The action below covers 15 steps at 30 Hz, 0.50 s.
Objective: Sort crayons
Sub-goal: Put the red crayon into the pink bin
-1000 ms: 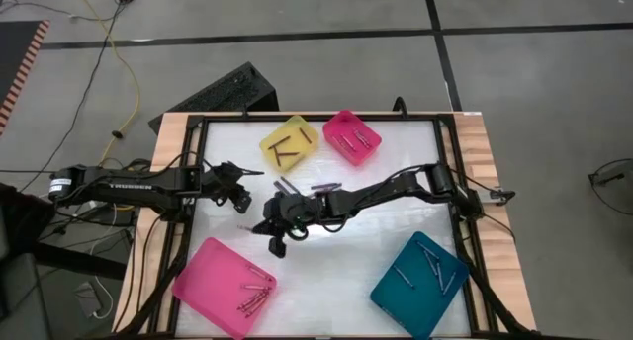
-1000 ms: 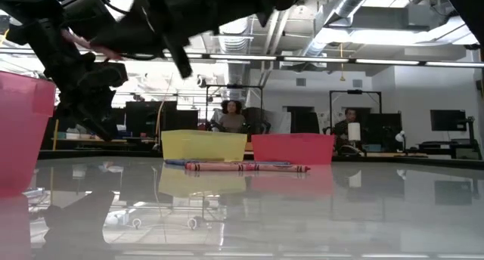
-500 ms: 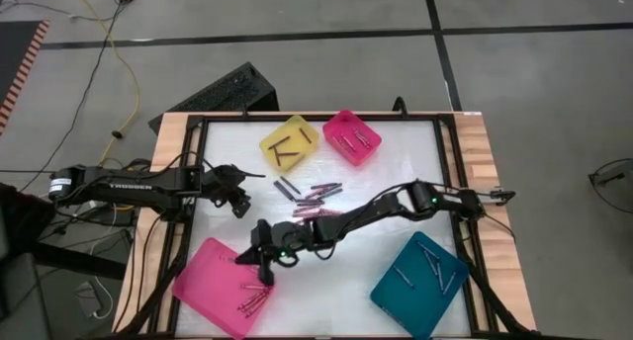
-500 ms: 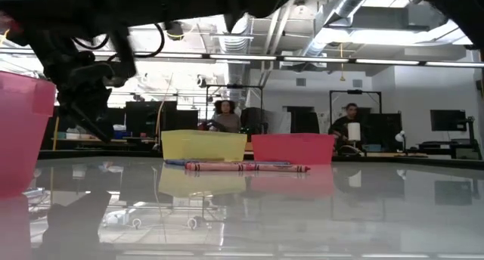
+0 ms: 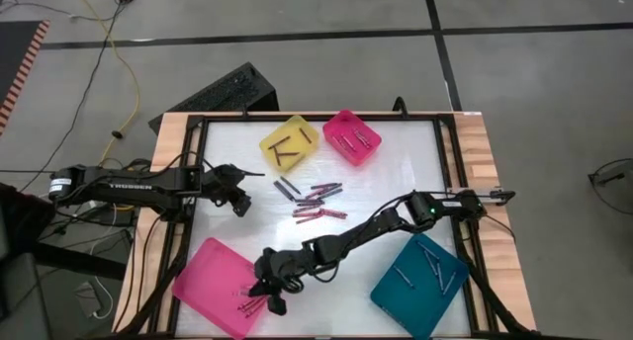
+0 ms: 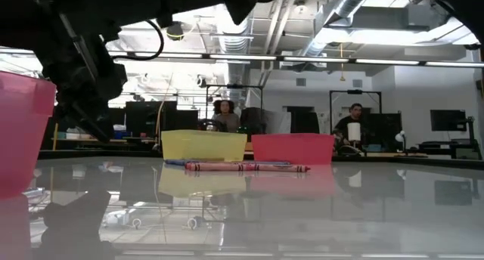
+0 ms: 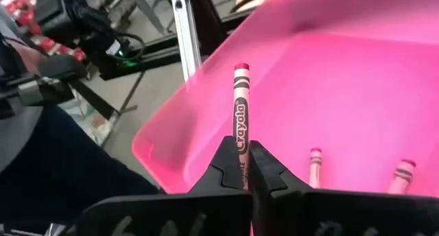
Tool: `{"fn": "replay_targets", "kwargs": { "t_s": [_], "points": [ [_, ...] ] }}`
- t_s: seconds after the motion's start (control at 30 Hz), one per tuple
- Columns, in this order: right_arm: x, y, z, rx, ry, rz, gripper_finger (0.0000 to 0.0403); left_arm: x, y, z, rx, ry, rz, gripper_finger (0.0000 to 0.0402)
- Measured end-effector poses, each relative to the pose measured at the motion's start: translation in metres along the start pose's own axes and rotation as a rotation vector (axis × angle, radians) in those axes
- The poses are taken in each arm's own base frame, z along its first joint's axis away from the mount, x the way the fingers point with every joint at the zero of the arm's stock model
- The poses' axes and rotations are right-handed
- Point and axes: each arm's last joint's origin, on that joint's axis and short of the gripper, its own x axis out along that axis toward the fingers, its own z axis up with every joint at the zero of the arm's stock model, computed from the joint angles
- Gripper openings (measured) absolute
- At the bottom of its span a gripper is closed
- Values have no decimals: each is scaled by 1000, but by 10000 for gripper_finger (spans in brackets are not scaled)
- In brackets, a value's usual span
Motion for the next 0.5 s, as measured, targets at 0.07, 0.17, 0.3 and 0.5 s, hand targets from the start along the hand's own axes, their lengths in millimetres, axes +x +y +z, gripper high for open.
{"fn": "replay_targets", "kwargs": {
  "t_s": [0.07,0.17,0.3,0.5],
  "points": [
    [0,-1,-2,2,9,-46,1,0,0,0,-2,-3,-1,133],
    [0,-4,-3,1,14,-88,1,0,0,0,-4,-2,-1,133],
    [-1,-4,-2,-2,9,-90,1,0,0,0,-41,3,-8,133],
    [-1,-4,-4,-6,22,-94,1,0,-1,0,-75,10,-17,133]
  ]
}}
